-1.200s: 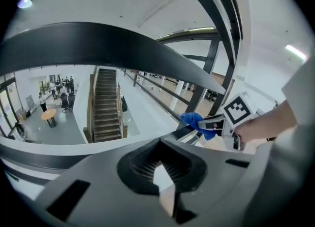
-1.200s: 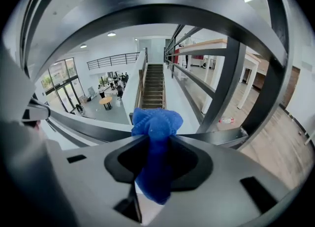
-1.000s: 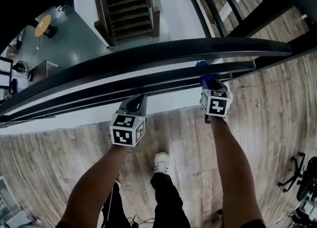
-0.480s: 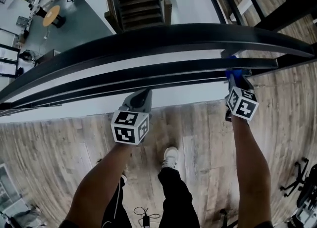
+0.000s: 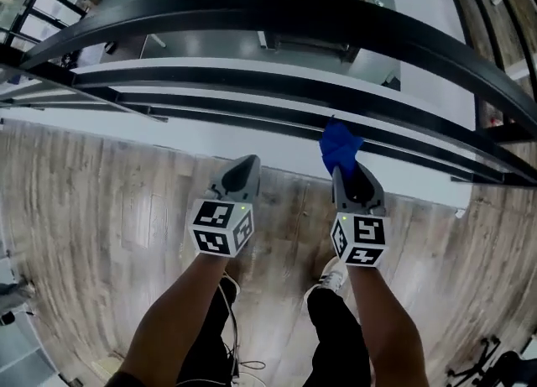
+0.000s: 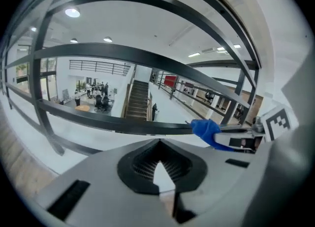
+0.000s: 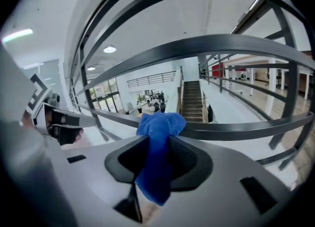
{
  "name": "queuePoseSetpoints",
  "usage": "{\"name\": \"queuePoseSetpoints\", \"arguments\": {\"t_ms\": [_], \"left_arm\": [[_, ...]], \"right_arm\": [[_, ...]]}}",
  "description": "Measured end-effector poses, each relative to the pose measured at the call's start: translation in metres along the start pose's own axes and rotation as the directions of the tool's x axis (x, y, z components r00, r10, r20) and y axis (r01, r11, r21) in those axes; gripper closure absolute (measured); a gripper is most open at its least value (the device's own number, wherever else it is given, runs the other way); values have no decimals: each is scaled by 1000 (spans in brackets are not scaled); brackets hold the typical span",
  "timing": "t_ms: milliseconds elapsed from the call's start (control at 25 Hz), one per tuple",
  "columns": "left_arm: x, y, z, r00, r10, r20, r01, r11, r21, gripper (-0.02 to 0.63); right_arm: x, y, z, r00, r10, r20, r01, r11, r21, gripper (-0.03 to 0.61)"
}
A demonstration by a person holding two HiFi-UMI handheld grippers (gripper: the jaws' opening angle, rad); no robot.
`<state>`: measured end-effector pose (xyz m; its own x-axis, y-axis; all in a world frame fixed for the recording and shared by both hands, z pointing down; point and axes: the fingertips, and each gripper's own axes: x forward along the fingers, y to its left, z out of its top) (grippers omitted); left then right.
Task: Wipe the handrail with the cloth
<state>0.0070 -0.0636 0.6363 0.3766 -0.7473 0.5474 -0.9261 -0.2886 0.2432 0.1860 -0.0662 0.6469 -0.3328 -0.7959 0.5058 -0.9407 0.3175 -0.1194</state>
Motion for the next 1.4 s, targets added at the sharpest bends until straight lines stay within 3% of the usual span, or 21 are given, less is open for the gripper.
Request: {"name": "queuePoseSetpoints", "arguments": {"t_ms": [120, 200, 440, 680, 880, 1080, 1200, 1400], "left_arm": [[-43, 105, -19, 990, 135, 42, -132, 989, -60, 615], [-67, 164, -32, 982, 181, 50, -177, 981, -80, 615], [-128, 308, -73, 977, 215, 18, -212, 972, -105, 615], [-147, 420, -95, 965, 262, 25, -255, 955, -153, 615], [-148, 476, -92, 966, 257, 39, -250, 959, -130, 615], [-149, 508, -97, 965, 260, 46, -255, 962, -95, 615], [-141, 508, -112, 967, 254, 29, -250, 963, -98, 615], [-113, 469, -127, 978, 209, 5, -207, 973, -100, 615]], "right_arm": [[60, 117, -5, 990, 140, -6, -141, 990, -15, 446], [97, 182, -9, 983, 184, -16, -184, 983, -13, 446], [203, 338, -35, 975, 207, -78, -210, 977, -36, 446], [309, 446, -54, 964, 223, -147, -244, 959, -147, 446], [368, 498, -64, 951, 234, -202, -272, 944, -188, 442], [403, 510, -73, 956, 182, -231, -232, 949, -213, 442], [411, 503, -77, 958, 167, -231, -216, 954, -206, 442], [404, 476, -80, 962, 142, -234, -194, 957, -215, 443]]}}
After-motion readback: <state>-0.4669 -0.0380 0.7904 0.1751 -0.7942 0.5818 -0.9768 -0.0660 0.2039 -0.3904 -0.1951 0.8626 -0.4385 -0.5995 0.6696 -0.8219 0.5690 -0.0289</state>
